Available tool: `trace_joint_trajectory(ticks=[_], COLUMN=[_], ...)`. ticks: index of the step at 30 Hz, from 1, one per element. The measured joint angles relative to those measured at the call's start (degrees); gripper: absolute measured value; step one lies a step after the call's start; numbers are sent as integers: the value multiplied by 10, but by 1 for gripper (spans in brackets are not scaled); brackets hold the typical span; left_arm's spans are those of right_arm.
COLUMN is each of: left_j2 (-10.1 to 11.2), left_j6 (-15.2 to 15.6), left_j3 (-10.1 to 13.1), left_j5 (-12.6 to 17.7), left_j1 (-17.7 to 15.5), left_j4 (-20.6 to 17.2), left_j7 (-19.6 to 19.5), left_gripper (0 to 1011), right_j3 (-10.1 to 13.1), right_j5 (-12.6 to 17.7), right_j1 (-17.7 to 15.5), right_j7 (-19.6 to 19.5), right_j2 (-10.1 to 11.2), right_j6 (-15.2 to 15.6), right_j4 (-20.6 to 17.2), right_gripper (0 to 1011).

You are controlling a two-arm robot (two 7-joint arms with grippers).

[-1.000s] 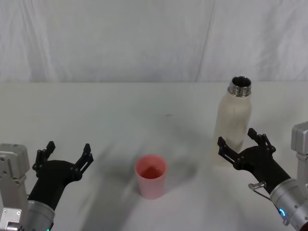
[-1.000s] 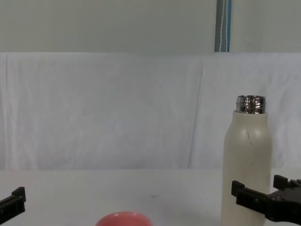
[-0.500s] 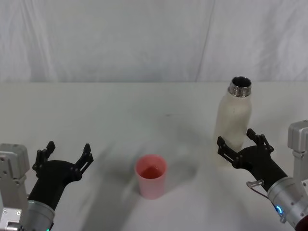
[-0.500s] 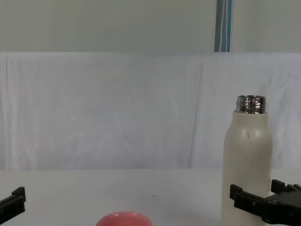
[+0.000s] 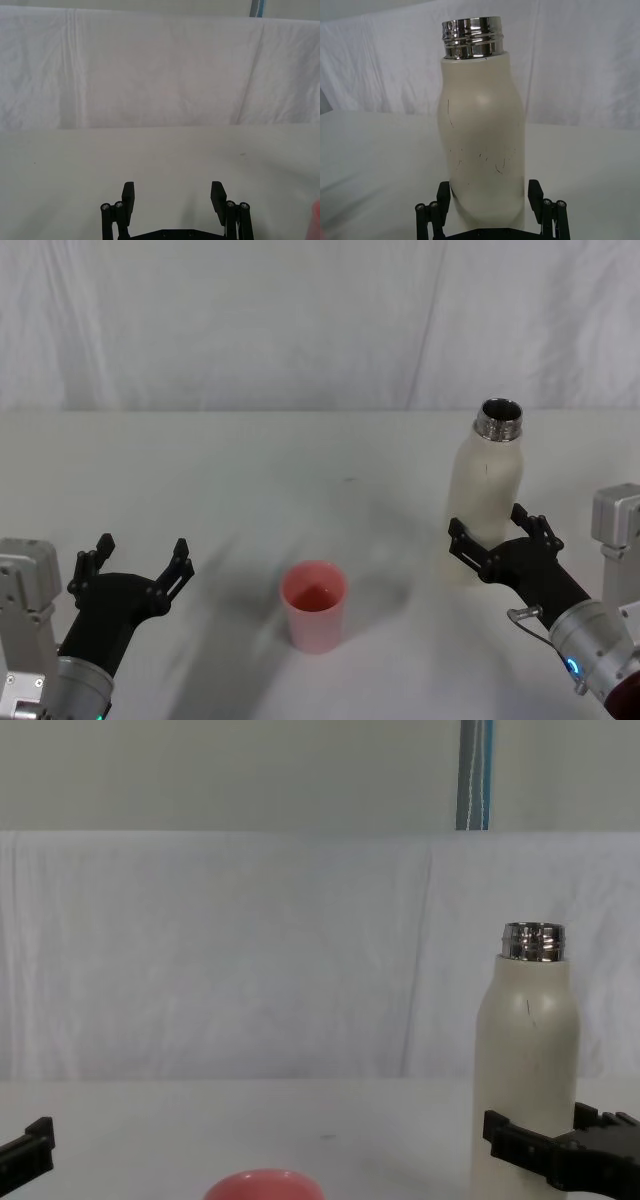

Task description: Grasp the thermos with one hand and pour water into the cup lid.

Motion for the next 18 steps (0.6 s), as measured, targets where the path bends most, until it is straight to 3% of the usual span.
trace_joint_trajectory(ticks=[18], left_j2=[0], left_j6=[0], left_j3=[0], left_j5=[0], left_j1=[0], left_j4=[0], left_j7=[0], left_gripper=[1001], right_j3=[-6], right_j5=[2], right_j1=[20], right_j7=[4], right_j2=[-3], right_j6=[-3], right_j4=[22], right_gripper=[1002])
